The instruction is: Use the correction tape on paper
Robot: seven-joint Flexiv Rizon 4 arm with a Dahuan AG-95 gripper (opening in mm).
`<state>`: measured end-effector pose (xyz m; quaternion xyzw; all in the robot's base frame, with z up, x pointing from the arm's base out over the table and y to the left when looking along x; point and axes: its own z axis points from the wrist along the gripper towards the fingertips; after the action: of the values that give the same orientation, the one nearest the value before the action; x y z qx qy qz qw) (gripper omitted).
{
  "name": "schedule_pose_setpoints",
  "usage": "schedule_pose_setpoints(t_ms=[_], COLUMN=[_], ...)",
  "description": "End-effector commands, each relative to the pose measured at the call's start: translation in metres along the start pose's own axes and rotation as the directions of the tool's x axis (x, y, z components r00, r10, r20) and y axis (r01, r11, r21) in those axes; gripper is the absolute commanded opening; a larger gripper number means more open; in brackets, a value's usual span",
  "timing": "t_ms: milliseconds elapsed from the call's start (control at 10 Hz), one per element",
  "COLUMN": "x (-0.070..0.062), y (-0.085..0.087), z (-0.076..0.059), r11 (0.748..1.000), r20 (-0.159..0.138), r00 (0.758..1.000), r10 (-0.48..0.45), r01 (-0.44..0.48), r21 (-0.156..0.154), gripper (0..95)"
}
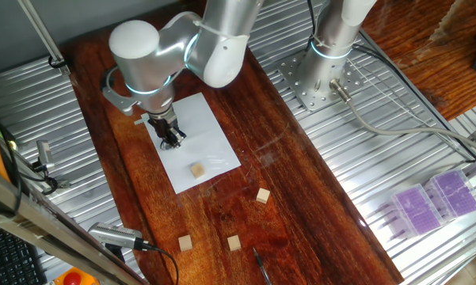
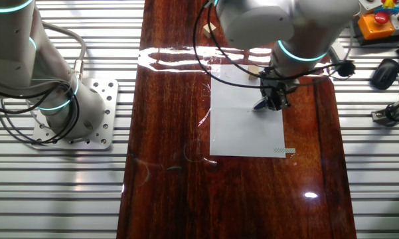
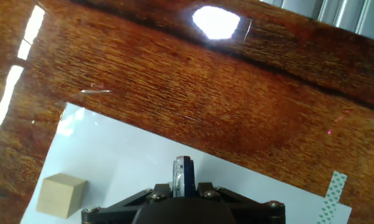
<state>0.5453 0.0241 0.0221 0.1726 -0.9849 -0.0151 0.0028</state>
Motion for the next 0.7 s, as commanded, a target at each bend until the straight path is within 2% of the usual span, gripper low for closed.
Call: schedule_pose_setpoints(t_ms=[100,700], x=[0.005,0.018], y=[0.001,-0.001], z=[-0.001,-0.005], r11=[1.0,1.0], r20=[-0.006,-0.014], r00=[1.0,1.0], r10=[-0.002,-0.02], r01=[0.002,0.02], r21=[0.008,0.02], gripper=[0.0,0.0])
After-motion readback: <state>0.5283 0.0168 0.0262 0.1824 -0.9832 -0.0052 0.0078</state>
